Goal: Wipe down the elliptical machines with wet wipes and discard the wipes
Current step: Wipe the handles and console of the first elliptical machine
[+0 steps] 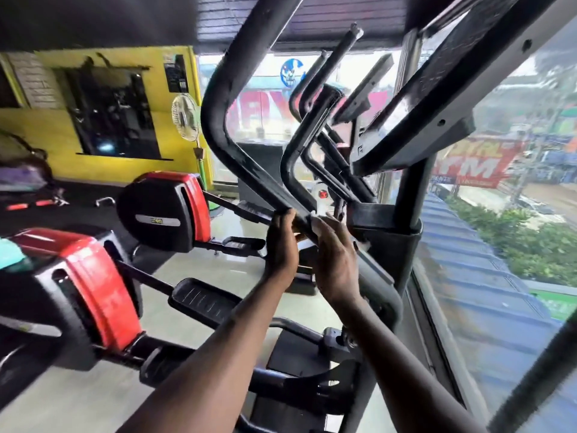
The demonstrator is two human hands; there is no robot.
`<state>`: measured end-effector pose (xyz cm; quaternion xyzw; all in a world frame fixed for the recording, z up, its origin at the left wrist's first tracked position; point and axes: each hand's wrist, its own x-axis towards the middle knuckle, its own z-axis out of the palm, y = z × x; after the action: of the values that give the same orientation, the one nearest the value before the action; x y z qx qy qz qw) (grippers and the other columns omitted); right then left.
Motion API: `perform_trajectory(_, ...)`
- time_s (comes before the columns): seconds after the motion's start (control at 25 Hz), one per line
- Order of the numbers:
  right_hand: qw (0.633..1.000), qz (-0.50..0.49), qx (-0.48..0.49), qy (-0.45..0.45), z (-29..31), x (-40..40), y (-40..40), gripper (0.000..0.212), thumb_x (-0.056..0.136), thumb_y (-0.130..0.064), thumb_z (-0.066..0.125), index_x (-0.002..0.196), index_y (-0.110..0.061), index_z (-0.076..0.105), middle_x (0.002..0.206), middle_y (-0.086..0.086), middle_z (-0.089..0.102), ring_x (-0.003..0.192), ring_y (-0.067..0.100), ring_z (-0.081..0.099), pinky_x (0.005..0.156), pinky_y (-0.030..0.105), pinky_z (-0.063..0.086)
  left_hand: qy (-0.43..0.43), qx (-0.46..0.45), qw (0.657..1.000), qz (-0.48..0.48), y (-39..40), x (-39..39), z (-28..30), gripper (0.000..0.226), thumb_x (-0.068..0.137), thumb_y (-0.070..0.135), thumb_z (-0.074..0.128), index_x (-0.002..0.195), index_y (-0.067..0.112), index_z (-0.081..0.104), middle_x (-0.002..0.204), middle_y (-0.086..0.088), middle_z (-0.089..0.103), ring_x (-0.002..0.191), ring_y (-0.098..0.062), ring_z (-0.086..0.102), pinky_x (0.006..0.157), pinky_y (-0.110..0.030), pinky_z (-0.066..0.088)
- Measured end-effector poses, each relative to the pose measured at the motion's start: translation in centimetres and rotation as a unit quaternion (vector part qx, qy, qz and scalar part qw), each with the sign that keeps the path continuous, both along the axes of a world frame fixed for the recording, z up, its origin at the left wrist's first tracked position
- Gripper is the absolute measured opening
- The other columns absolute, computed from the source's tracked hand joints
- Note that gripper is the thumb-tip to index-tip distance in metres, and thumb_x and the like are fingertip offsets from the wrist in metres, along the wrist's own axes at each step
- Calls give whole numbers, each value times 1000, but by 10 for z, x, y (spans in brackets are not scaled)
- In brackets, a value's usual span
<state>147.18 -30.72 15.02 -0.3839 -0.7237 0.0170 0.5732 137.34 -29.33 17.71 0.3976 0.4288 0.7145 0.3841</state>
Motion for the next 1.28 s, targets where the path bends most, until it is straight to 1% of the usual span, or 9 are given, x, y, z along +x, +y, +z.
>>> perform_trajectory(0.16, 995, -41, -93, -9, 35, -8, 5, 44, 84, -8, 61, 127, -18, 62, 120, 4, 59, 109, 21, 58, 88, 29, 47, -21, -9, 1000, -8, 5, 1, 1, 38, 89, 46, 43, 96, 14, 63, 100, -15, 69, 94, -27, 67, 76, -38, 54)
perform_trajectory(0.32, 999, 19, 16, -37, 18, -15, -5, 42, 89, -9, 53, 130, -13, 60, 128, 5, 58, 117, 14, 53, 95, 22, 44, -76, 13, 997, -14, 3, 1, 2, 31, 101, 27, 40, 101, 8, 64, 92, -8, 68, 83, -18, 66, 60, -23, 51)
perform_trajectory(0.4, 998, 24, 59, -24, 5, 2, -5, 40, 83, -1, 50, 117, -10, 69, 116, 6, 62, 113, 10, 52, 93, 24, 47, -73, 24, 997, 28, 9, -9, 6, 33, 98, 31, 43, 106, 5, 61, 95, -13, 65, 85, -23, 64, 58, -23, 51)
perform_trajectory(0.52, 993, 98, -18, 70, 46, -15, 18, 25, 78, 6, 57, 92, -7, 73, 100, 4, 62, 94, 2, 58, 74, 20, 51, -64, 33, 995, 71, 14, -15, 21, 29, 78, 41, 50, 86, 16, 60, 81, -4, 62, 77, -20, 61, 67, -31, 49)
perform_trajectory(0.72, 971, 197, 126, -57, 37, 6, 42, 20, 83, -9, 56, 98, -11, 69, 100, 8, 61, 92, 28, 57, 78, 34, 46, -124, 45, 983, 128, 17, 0, 25, 24, 74, 45, 52, 80, 23, 60, 73, 3, 60, 67, -13, 57, 60, -24, 42)
perform_trajectory(0.92, 968, 248, -23, 2, 72, -6, 60, 20, 86, -8, 57, 103, -11, 67, 100, 11, 61, 85, 33, 61, 70, 35, 43, -154, 8, 960, 232, 16, 11, 29, 27, 97, 30, 44, 80, 18, 62, 67, 6, 66, 61, -8, 60, 50, -19, 42)
perform_trajectory(1.04, 947, 309, 67, -51, 59, 3, 61, 22, 85, -11, 55, 104, -11, 66, 101, 8, 60, 89, 28, 58, 74, 32, 45, -133, -19, 950, 281, 8, 13, 32, 25, 91, 32, 52, 74, 16, 62, 61, 4, 64, 55, -12, 57, 47, -19, 42)
perform_trajectory(1.2, 954, 298, 28, -22, 78, 2, 72, 22, 81, -5, 57, 94, -14, 73, 91, 4, 68, 80, 19, 63, 66, 13, 34, -104, -4, 950, 293, 6, 4, 48, 52, 67, 44, 51, 106, 10, 58, 83, -7, 61, 66, -18, 58, 51, -20, 44)
perform_trajectory(1.28, 957, 284, 24, -52, 86, -14, 59, 32, 84, -8, 52, 111, -10, 70, 109, 9, 70, 95, 23, 66, 77, 11, 38, -96, 9, 949, 299, 10, -4, 51, 53, 59, 43, 54, 102, 13, 56, 79, -6, 60, 67, -18, 56, 55, -23, 43)
